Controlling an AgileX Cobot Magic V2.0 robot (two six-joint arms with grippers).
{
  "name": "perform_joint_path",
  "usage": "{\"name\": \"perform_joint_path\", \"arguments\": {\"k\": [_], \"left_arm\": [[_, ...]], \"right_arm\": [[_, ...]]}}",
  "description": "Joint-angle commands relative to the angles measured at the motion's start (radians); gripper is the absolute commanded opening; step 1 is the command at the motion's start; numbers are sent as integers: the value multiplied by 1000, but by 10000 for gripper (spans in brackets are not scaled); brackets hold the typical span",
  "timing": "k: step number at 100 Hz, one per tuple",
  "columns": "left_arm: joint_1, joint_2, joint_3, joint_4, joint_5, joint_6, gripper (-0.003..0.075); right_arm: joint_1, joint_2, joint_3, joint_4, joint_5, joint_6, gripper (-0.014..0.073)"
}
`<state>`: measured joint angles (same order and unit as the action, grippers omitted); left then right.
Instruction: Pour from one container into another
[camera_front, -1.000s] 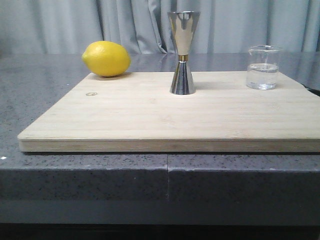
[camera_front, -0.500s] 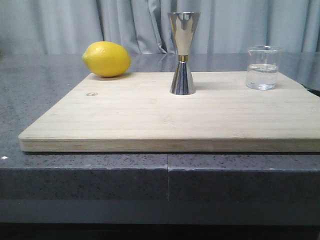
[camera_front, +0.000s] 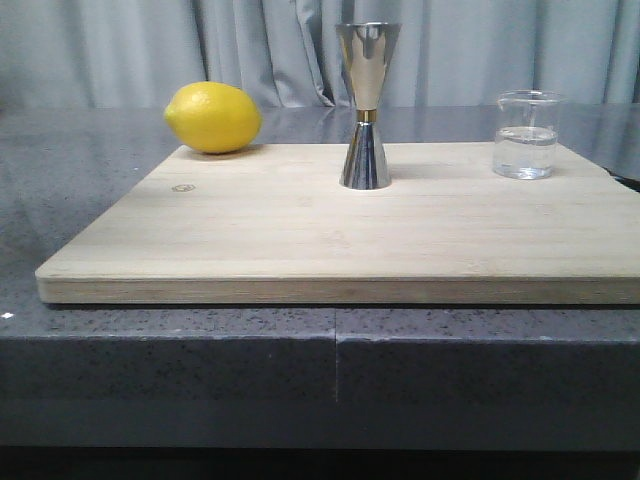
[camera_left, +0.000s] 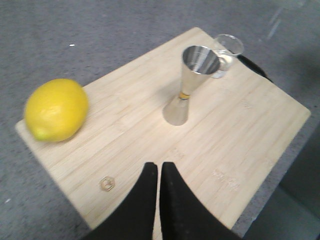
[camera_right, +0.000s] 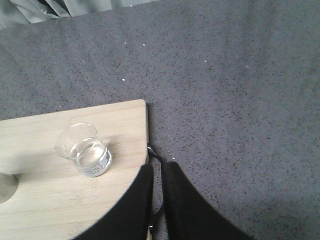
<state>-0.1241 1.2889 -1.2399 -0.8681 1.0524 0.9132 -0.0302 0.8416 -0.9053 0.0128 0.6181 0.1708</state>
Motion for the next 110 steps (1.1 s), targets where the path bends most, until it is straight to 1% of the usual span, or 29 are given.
{"name": "perform_joint_path", "arguments": {"k": [1, 6, 7, 12, 17, 20, 22, 25, 28, 32, 37, 45, 70, 86, 97, 110], "left_arm": [[-5, 24, -36, -154, 29, 120, 39], [-5, 47, -36, -184, 43, 144, 104], [-5, 49, -36, -187, 43, 146, 125], [-5, 68, -36, -207, 43, 153, 213], [-5, 83, -36, -223, 43, 183, 316], [-5, 90, -36, -234, 38, 217, 394], [-5, 97, -36, -240, 36, 233, 425], [-5, 102, -36, -253, 30, 267, 496], [-5, 111, -36, -271, 22, 301, 545], [-7, 123, -36, -311, 2, 324, 601], [-17, 139, -36, -349, -33, 355, 634], [-43, 165, -36, -370, -88, 380, 638], [-148, 260, -36, -462, -104, 380, 638], [-181, 316, -36, -460, -73, 380, 636], [-181, 335, -36, -410, -43, 386, 616], [-181, 341, -36, -361, -25, 459, 604]], "right_arm": [[-3, 18, -37, -13, -71, -55, 187], [-3, 31, -37, -13, -73, -77, 287], [-3, 35, -37, -13, -73, -77, 315], [-3, 46, -37, -13, -77, -77, 401], [-3, 55, -37, -13, -86, -77, 459], [-3, 63, -37, -13, -91, -77, 481], [-3, 66, -37, -13, -93, -77, 485], [-3, 71, -37, -13, -100, -77, 484], [-3, 76, -37, -6, -105, -77, 482], [-3, 86, -37, -6, -111, -77, 482], [-3, 97, -37, -4, -123, -77, 482], [-3, 114, -37, -2, -136, -77, 482], [-3, 143, -37, -2, -159, -77, 482], [-3, 152, -37, -2, -161, -77, 482], [-3, 152, -37, -2, -161, -77, 482], [-3, 152, -37, -2, -170, -77, 482]]}}
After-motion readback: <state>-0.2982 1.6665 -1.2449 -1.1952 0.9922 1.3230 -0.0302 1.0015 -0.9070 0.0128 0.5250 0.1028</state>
